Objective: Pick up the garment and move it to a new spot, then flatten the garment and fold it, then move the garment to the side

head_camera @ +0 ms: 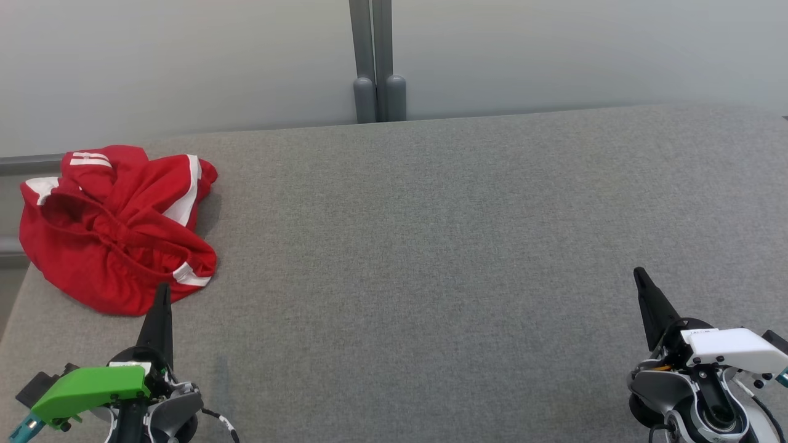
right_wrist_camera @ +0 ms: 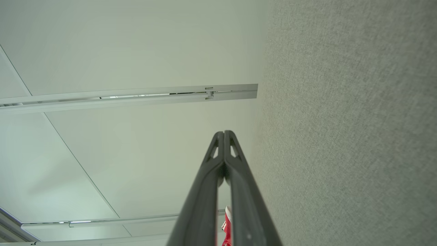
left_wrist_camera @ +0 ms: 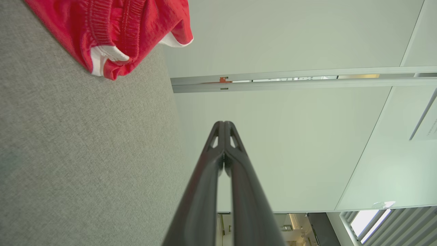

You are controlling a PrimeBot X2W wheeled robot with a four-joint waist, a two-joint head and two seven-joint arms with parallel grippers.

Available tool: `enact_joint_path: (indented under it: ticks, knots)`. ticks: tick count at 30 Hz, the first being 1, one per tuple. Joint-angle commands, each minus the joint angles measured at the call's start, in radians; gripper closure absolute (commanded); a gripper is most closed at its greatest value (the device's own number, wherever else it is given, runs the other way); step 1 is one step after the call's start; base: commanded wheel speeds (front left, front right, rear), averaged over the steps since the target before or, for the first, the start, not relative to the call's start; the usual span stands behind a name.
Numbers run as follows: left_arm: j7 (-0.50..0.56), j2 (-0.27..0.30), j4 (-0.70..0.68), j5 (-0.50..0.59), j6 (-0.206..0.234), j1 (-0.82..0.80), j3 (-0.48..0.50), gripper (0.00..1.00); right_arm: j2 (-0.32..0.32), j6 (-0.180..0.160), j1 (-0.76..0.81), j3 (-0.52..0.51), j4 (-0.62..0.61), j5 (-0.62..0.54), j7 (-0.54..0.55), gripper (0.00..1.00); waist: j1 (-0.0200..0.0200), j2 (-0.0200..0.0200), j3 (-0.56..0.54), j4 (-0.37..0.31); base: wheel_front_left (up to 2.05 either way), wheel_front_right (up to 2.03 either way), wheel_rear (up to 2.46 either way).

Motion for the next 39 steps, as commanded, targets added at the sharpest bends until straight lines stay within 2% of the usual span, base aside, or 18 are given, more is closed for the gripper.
enact_joint_path:
  ticks: [1,25,26,39]
  knots:
    - [0.003,0.001,-0.002,0.000,-0.006,-0.011,0.002,1.00,-0.003,0.001,-0.007,0.000,-0.005,0.007,0.002,1.00,0.0000,0.0000,0.000,0.000,0.00,0.00,0.00]
    - [-0.001,0.000,0.000,0.000,0.000,0.000,0.000,1.00,0.000,0.000,0.000,0.000,0.001,0.000,0.000,1.00,0.0000,0.0000,0.000,0.000,0.00,0.00,0.00]
    - [-0.001,-0.002,0.011,0.000,0.001,0.005,-0.001,0.00,0.002,0.000,0.005,0.001,0.010,-0.001,0.000,0.00,0.0000,0.0000,0.000,0.000,0.00,0.00,0.00]
    - [-0.057,-0.005,0.005,0.051,0.006,0.045,-0.035,0.00,0.006,0.000,0.029,0.047,0.019,-0.044,-0.056,0.00,0.0000,0.0000,-0.001,0.000,0.00,0.00,0.00]
